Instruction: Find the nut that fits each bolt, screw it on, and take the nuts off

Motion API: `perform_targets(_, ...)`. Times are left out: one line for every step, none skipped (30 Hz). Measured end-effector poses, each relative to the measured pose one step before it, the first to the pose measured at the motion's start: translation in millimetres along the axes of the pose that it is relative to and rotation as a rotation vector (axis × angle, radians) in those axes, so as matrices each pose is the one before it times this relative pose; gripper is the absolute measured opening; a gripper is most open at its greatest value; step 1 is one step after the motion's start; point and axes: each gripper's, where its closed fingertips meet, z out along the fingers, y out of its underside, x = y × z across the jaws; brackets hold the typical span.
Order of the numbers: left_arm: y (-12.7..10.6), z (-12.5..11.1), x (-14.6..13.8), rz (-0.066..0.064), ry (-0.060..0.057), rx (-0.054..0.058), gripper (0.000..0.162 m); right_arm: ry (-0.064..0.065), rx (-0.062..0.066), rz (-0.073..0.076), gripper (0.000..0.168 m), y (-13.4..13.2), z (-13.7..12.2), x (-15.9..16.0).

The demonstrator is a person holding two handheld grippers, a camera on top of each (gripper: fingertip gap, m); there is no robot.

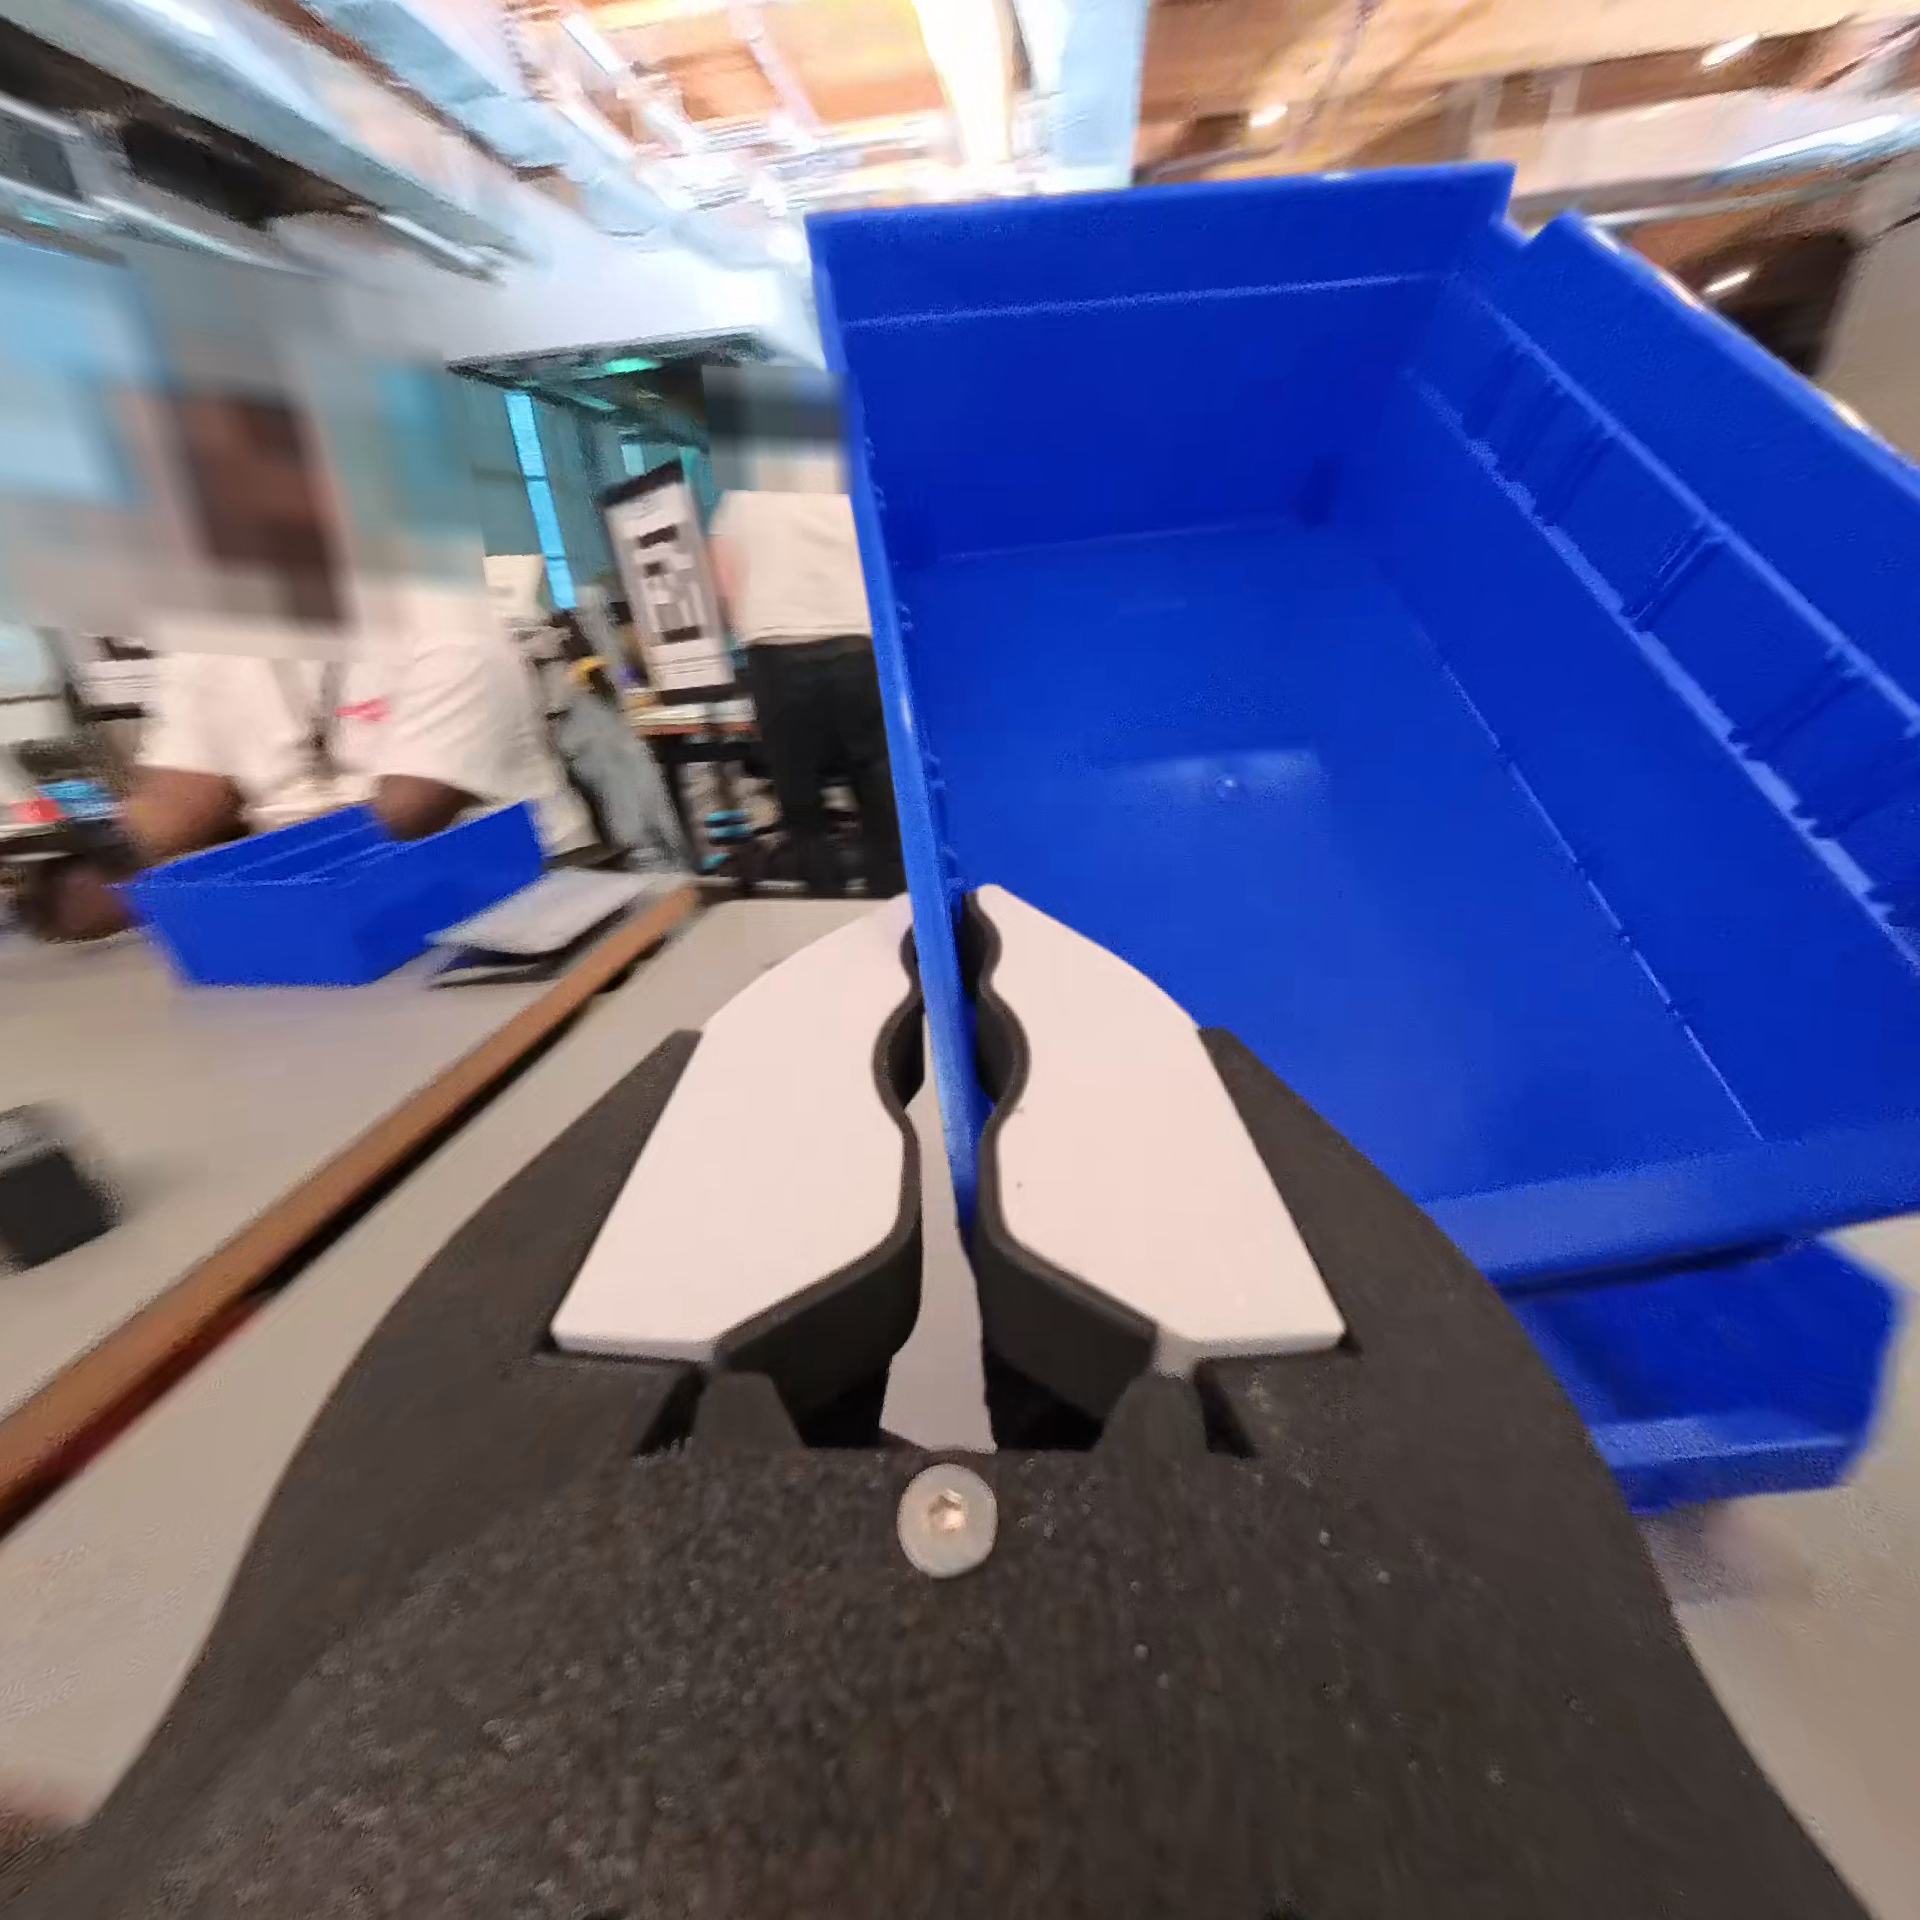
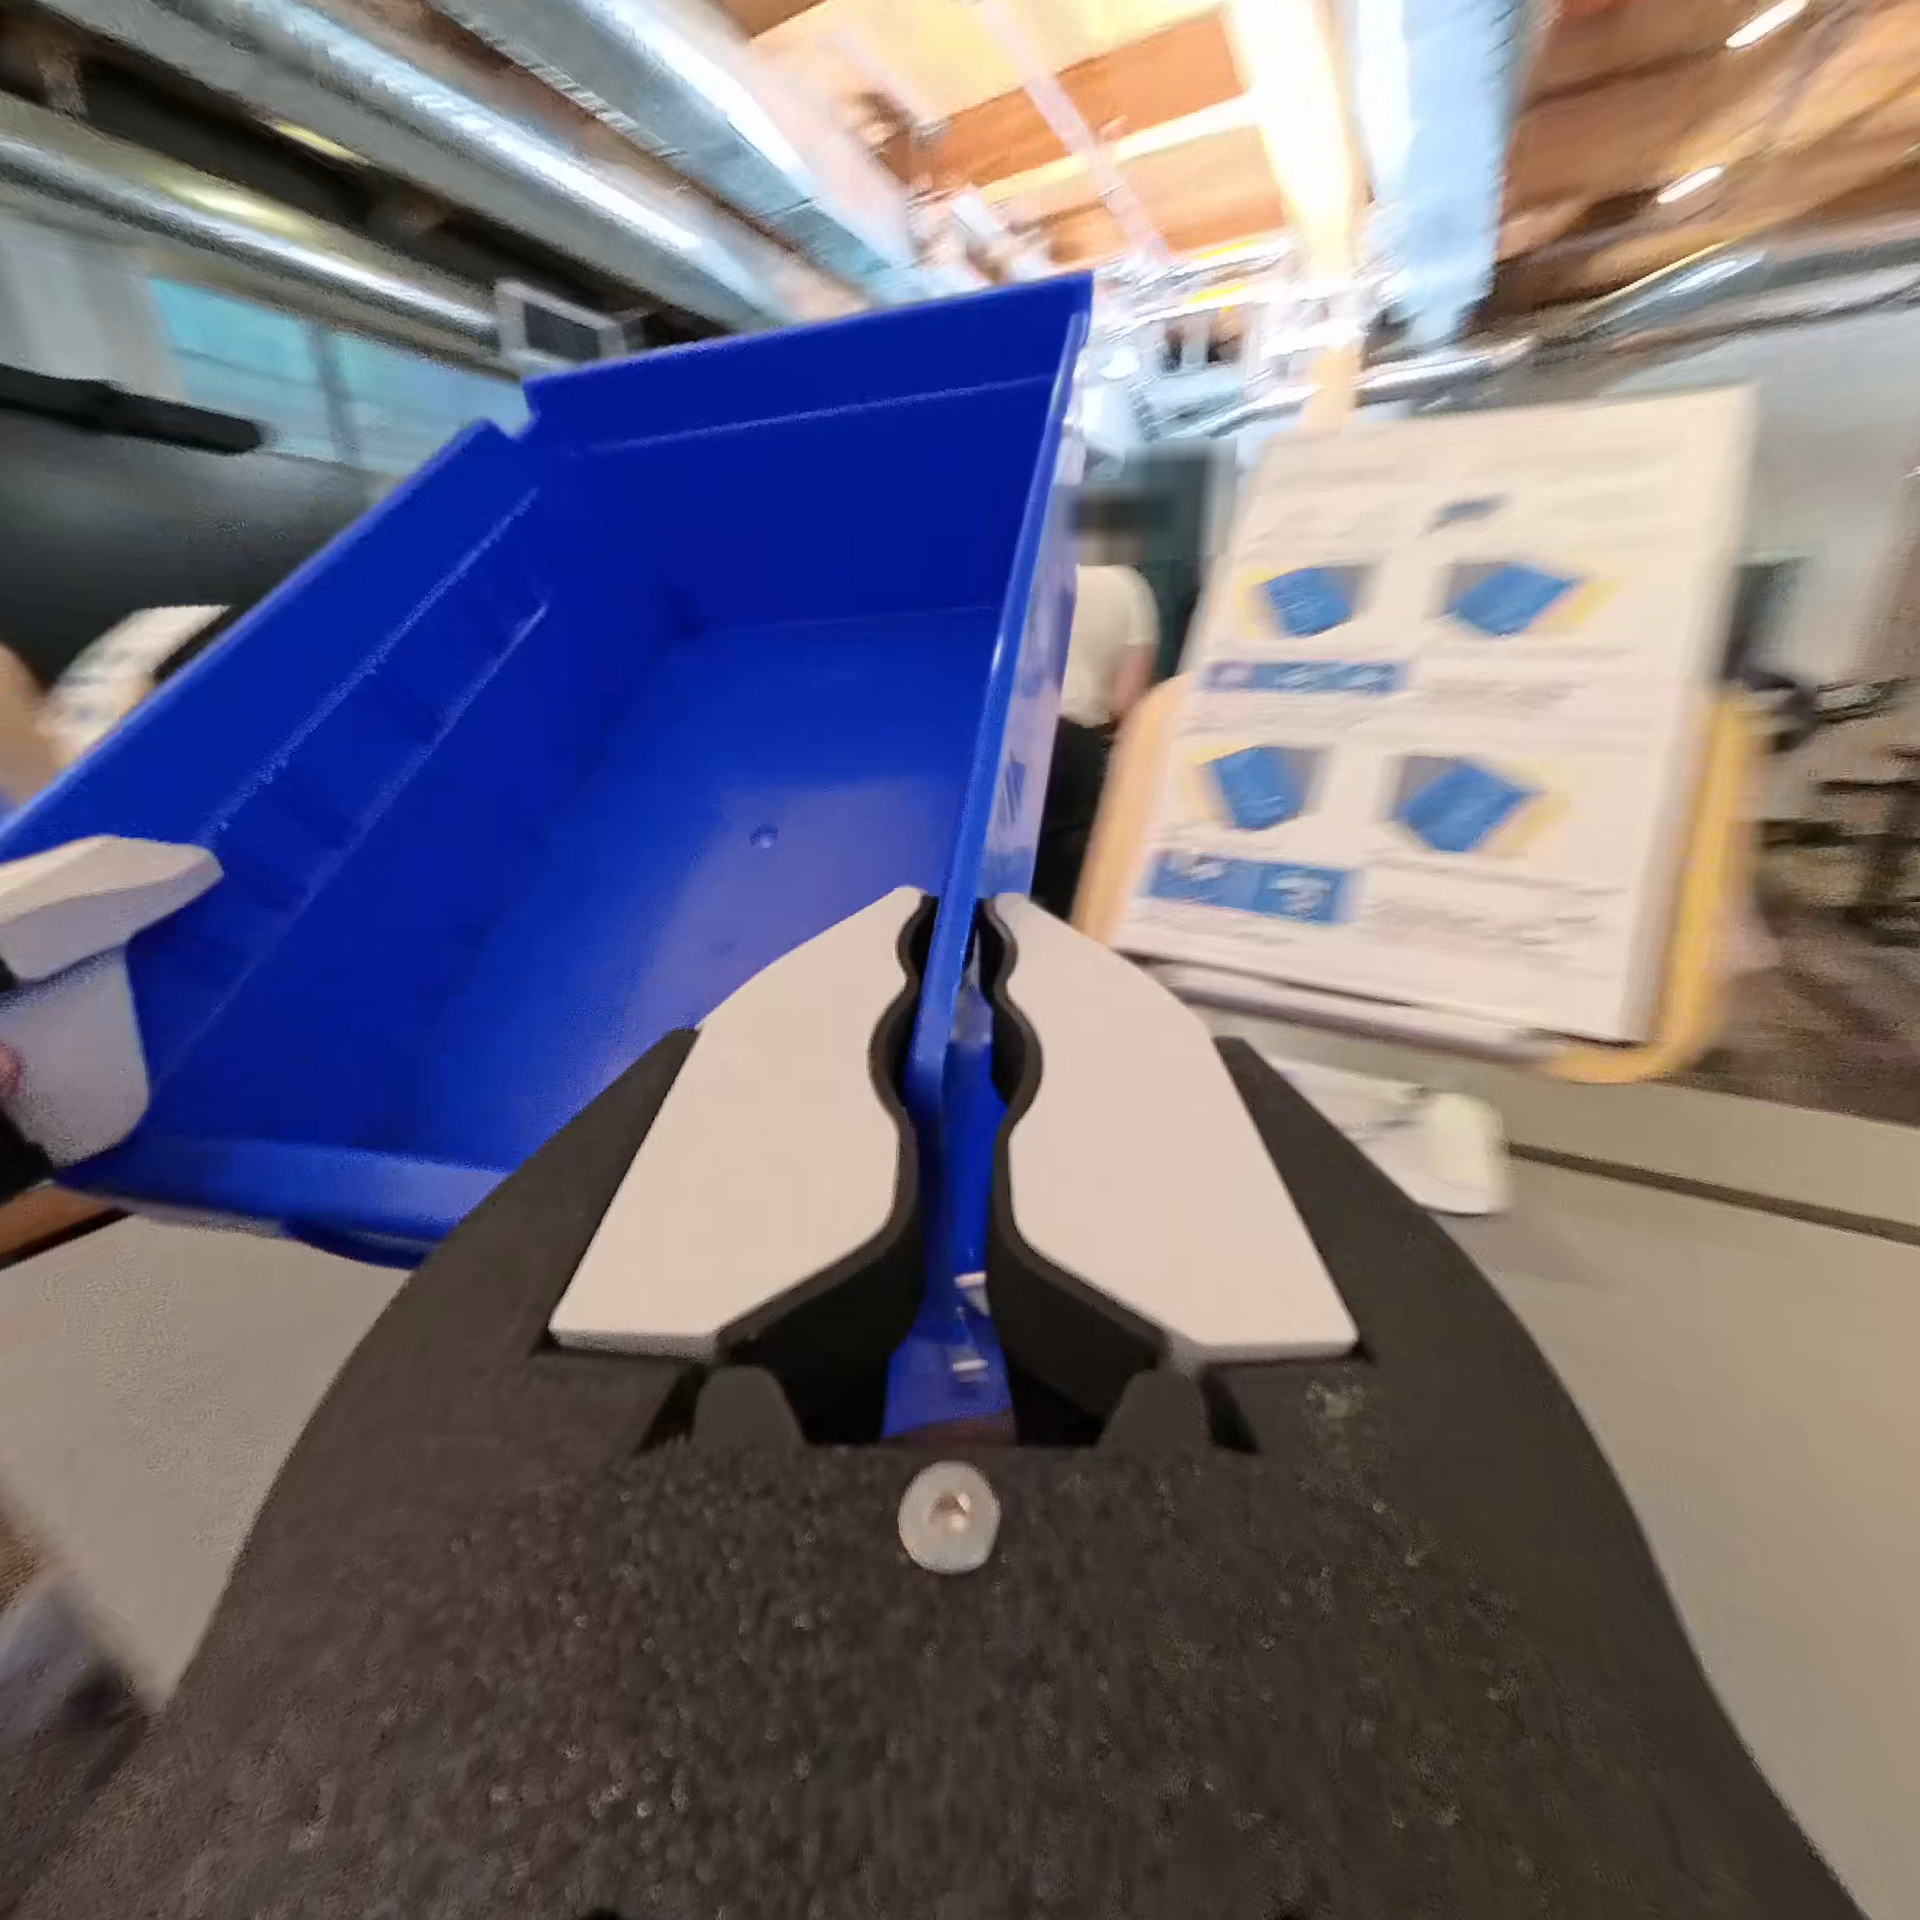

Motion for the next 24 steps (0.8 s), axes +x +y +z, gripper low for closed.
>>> perform_targets(-0.46,14.25,29.92,-0.0241,0.0567,-0.0027,0.003,0.0694,0.0192,-0.0166,0.006,-9.34,-6.85,29.32)
perform_targets(0.40,14.13,31.11,-0.0147,0.0527,-0.0052,0.004,0.0619,0.0124,0.0024,0.006,-8.40,-4.55,31.19)
perform_targets(0.77,14.40,31.61,-0.0036,0.0458,-0.0044,0.004,0.0623,0.0040,-0.0003,0.004,-7.18,-1.90,32.72)
perform_targets(2.20,15.46,31.31,0.0000,0.0389,-0.0069,0.004,0.0597,0.0003,-0.0117,0.004,-6.21,0.09,32.71)
perform_targets(3.66,16.61,30.80,-0.0093,0.0397,-0.0117,0.004,0.0524,-0.0009,-0.0100,0.004,-4.97,1.09,32.19)
perform_targets(5.53,17.36,30.03,-0.0198,0.0464,-0.0179,0.005,0.0447,-0.0131,-0.0117,0.005,-2.31,1.23,31.60)
perform_targets(7.27,18.39,28.51,-0.0278,0.0461,-0.0237,0.005,0.0436,-0.0365,-0.0224,0.005,2.95,1.40,31.06)
perform_targets(9.61,19.19,27.38,-0.0257,0.0429,-0.0295,0.004,0.0448,-0.0315,-0.0062,0.005,6.27,0.87,30.74)
perform_targets(11.79,19.75,26.49,-0.0164,0.0387,-0.0330,0.004,0.0524,-0.0353,-0.0040,0.005,9.89,1.23,30.68)
perform_targets(13.52,19.32,25.40,-0.0112,0.0354,-0.0385,0.004,0.0492,-0.0442,-0.0037,0.005,13.35,1.83,30.04)
perform_targets(15.05,18.40,24.51,-0.0041,0.0384,-0.0440,0.004,0.0430,-0.0356,0.0186,0.005,14.56,1.71,29.73)
perform_targets(15.44,16.77,23.54,0.0083,0.0362,-0.0440,0.004,0.0450,-0.0385,0.0229,0.005,16.47,1.74,29.02)
perform_targets(15.02,15.36,20.64,0.0257,0.0187,-0.0395,0.003,0.0334,-0.0394,0.0225,0.005,17.24,3.00,26.18)
perform_targets(15.25,14.23,17.90,0.0279,0.0107,-0.0364,0.004,0.0164,-0.0329,0.0204,0.005,16.40,3.85,22.76)
perform_targets(15.55,13.47,15.75,0.0130,0.0175,-0.0375,0.004,0.0090,-0.0356,0.0095,0.005,16.19,4.45,20.59)
perform_targets(15.53,12.11,12.82,0.0026,0.0158,-0.0387,0.004,0.0013,-0.0383,0.0112,0.005,16.07,5.13,17.43)
perform_targets(14.96,10.64,9.55,0.0035,0.0034,-0.0398,0.004,-0.0052,-0.0405,0.0200,0.006,16.05,6.80,13.47)
perform_targets(13.27,8.61,6.74,-0.0010,-0.0020,-0.0391,0.004,-0.0070,-0.0472,0.0224,0.006,14.47,7.57,10.55)
perform_targets(11.29,6.56,4.72,-0.0087,0.0012,-0.0335,0.004,-0.0115,-0.0414,0.0128,0.007,10.60,6.79,7.80)
perform_targets(8.61,4.34,2.75,-0.0129,0.0033,-0.0192,0.004,-0.0214,-0.0256,0.0079,0.007,5.50,5.25,3.96)
perform_targets(5.41,2.18,1.11,-0.0142,0.0012,-0.0037,0.005,-0.0196,-0.0058,-0.0033,0.008,1.06,3.87,1.31)
perform_targets(0.18,-0.64,-0.26,-0.0099,-0.0053,0.0138,0.005,-0.0139,0.0024,-0.0155,0.007,-1.36,3.81,-0.31)
perform_targets(-0.11,-0.55,-1.39,0.0055,-0.0183,0.0028,0.006,-0.0128,-0.0025,-0.0215,0.007,-1.35,4.71,-1.13)
perform_targets(-0.59,0.24,-1.03,0.0060,-0.0138,0.0051,0.007,-0.0086,-0.0013,-0.0201,0.006,-1.11,5.06,-0.42)
